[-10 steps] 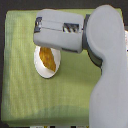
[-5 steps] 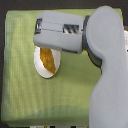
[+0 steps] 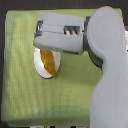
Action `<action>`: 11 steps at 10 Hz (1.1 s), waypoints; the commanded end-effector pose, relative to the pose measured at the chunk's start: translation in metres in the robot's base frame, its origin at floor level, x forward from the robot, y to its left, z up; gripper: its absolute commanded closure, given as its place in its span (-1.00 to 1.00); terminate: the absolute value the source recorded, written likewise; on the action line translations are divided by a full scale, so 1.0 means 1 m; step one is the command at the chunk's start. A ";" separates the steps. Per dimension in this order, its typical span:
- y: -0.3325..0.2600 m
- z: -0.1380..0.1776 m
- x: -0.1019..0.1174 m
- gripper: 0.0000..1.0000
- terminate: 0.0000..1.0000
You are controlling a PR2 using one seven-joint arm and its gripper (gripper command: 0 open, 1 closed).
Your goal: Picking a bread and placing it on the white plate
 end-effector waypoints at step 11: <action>-0.035 0.102 0.033 -1.00 -1.00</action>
